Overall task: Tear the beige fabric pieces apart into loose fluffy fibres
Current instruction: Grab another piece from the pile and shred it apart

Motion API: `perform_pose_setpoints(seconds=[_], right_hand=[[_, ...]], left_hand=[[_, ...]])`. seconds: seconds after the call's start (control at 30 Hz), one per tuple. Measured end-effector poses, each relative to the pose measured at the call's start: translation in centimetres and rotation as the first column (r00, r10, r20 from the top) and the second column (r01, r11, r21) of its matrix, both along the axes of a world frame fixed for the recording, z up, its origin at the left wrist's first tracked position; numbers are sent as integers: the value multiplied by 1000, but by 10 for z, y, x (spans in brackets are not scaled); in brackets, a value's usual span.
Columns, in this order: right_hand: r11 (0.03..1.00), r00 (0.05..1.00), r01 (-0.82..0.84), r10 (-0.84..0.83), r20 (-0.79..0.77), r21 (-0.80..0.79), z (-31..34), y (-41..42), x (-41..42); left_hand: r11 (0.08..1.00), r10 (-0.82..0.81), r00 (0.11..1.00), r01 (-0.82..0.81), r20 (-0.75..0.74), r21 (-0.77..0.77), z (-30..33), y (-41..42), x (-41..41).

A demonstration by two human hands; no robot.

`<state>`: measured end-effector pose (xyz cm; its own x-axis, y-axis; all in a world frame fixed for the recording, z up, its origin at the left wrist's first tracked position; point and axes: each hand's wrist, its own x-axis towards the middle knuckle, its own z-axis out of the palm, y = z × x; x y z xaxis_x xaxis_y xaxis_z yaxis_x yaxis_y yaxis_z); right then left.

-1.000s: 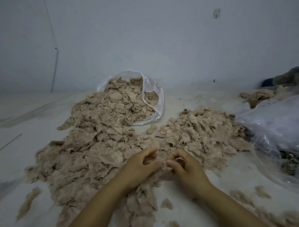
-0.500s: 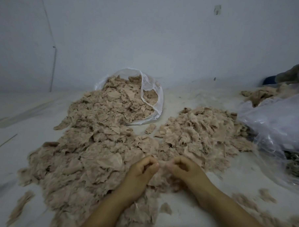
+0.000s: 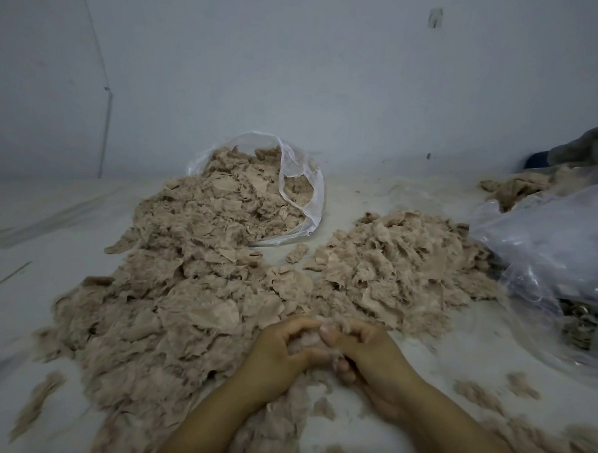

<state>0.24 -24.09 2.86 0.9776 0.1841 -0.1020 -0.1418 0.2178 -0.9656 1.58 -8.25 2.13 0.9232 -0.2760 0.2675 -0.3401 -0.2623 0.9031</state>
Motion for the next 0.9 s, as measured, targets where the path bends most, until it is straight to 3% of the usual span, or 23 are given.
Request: perform_pose_setpoints(seconds=[0.1, 0.3, 0.37, 0.47, 0.6, 0.77, 0.9], right_hand=[[999, 999, 40, -40, -5, -2, 2, -4, 0], [997, 998, 45, -42, 44, -67, -1, -6, 1], [992, 996, 28, -17, 92, -122, -2, -3, 0], [985, 989, 21, 4, 148, -169, -2, 3, -3], [996, 989, 34, -22, 143, -84, 0, 6, -5], [972, 948, 237, -229, 220, -9, 4, 7, -2], [966, 939, 253, -235, 249, -45, 4, 7, -2]], left_hand=[[981, 19, 991, -44, -133, -186, 3, 6, 2], [881, -114, 925, -75, -362, -468, 9, 0, 0], [903, -124, 937, -30, -326, -428, 9, 1, -2], [973, -23, 976, -28, -216, -228, 7, 0, -5], [954, -28, 978, -36, -207, -296, 8, -1, -6], [910, -49, 954, -80, -296, -408, 8, -2, -4], [890, -62, 947, -91, -315, -448, 11, -2, -3]])
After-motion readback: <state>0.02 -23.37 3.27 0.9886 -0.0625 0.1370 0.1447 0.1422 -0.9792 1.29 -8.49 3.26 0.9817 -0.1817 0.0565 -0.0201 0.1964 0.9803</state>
